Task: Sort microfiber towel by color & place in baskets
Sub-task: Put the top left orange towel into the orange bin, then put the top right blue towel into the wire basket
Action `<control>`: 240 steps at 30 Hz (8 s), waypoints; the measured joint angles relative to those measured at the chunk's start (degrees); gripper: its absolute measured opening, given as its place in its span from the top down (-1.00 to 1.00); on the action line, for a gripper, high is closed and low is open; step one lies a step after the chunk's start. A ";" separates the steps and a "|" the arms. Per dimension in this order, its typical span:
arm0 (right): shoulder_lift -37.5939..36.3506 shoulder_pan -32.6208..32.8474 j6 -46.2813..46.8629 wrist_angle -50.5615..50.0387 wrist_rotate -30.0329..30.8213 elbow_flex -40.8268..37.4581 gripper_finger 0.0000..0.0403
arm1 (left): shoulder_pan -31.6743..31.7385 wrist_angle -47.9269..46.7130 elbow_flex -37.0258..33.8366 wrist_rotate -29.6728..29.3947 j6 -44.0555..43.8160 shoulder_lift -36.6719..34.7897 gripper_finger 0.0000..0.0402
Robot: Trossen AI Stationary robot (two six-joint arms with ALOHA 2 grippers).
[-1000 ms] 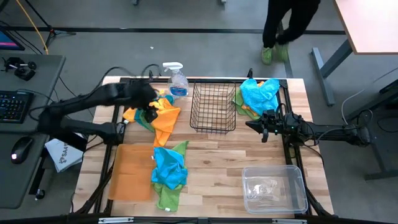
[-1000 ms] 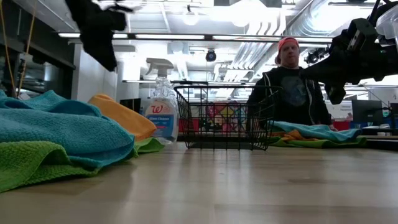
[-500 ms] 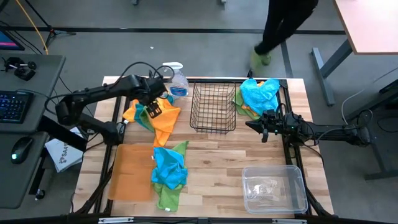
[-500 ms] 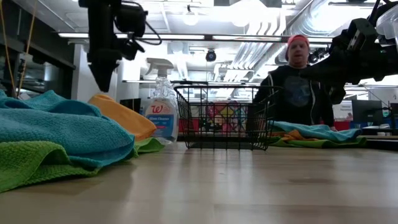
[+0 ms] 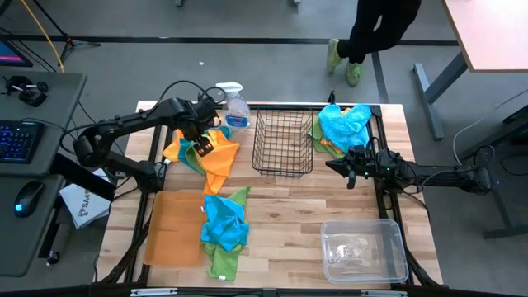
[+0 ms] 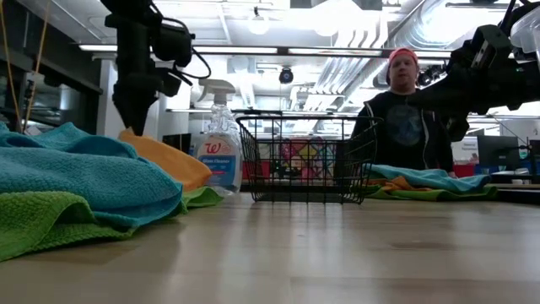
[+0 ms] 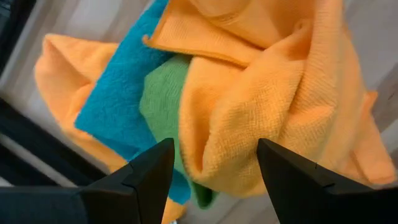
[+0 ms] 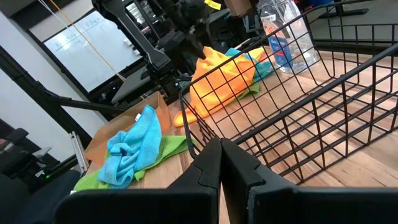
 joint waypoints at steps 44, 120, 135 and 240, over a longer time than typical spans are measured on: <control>0.01 0.00 0.00 0.00 0.01 0.00 1.00 | -64.04 -18.58 38.91 8.59 -31.60 -15.71 1.00; 0.01 -0.02 0.01 -0.02 -0.01 0.00 1.00 | -92.33 13.99 -17.69 2.46 -82.23 -19.90 1.00; 0.01 -0.02 0.00 -0.39 0.01 0.00 1.00 | -78.54 10.50 -20.76 -0.71 -58.77 -18.80 0.58; 26.50 -23.31 6.32 -29.56 7.75 38.60 1.00 | -2.47 58.18 -7.61 4.04 -22.01 -22.91 -0.04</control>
